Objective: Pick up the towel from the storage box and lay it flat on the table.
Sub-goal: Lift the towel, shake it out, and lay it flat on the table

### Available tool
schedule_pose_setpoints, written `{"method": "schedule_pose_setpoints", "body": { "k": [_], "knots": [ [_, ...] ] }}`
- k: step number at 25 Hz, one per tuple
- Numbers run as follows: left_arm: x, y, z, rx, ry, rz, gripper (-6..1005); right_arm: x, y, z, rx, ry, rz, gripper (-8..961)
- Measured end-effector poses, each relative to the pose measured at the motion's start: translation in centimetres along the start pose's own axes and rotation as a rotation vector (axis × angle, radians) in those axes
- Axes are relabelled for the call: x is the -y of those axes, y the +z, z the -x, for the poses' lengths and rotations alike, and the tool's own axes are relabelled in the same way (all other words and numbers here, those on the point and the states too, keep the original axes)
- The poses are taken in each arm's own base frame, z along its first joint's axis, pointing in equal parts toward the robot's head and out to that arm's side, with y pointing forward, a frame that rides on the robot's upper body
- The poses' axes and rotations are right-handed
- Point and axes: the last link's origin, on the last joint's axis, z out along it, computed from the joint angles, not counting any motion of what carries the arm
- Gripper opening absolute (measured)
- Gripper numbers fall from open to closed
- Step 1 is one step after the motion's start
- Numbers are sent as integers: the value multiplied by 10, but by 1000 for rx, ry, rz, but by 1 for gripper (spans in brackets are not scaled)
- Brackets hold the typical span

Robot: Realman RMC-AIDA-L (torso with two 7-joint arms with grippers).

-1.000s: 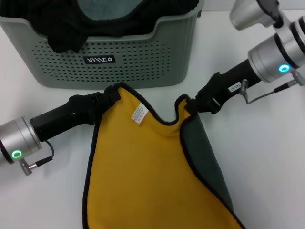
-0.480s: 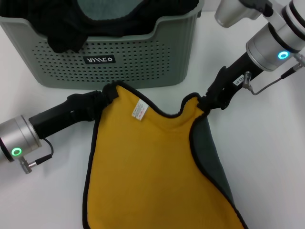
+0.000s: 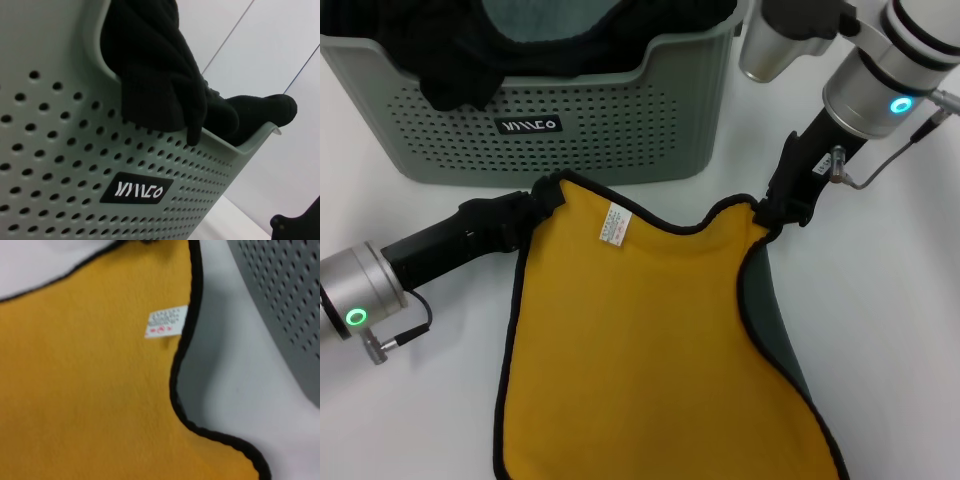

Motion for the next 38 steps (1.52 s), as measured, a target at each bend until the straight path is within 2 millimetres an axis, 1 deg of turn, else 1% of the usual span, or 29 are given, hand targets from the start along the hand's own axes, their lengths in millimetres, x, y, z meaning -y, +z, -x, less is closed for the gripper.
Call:
{"method": "schedule_pose_setpoints", "body": {
  "k": [3, 5, 10, 15, 19, 23, 27, 35, 38],
  "knots": [
    [0, 0, 0, 0, -2, 0, 19, -1, 2, 5, -45, -27, -23, 6],
    [0, 0, 0, 0, -4, 1, 19, -2, 5, 9, -110, -70, -64, 6],
    [0, 1, 1, 0, -8, 1, 19, -3, 12, 15, -183, -122, -130, 6],
    [-1, 2, 1, -1, -15, 0, 18, -3, 19, 17, -262, -165, -199, 5],
    [3, 2, 2, 0, -23, -26, 18, 0, 21, 20, -250, -180, -230, 5],
    [14, 1, 3, 9, -58, -106, 18, 5, 22, 24, -212, -184, -273, 54],
    [21, 1, 3, 18, -79, -148, 18, 7, 23, 23, -209, -173, -278, 88],
    [23, 1, -1, 19, -97, -155, 42, 1, 30, 19, -210, -182, -294, 116],
    [24, 1, -1, 19, -98, -156, 131, -1, 31, 19, -201, -187, -313, 126]
  ]
}}
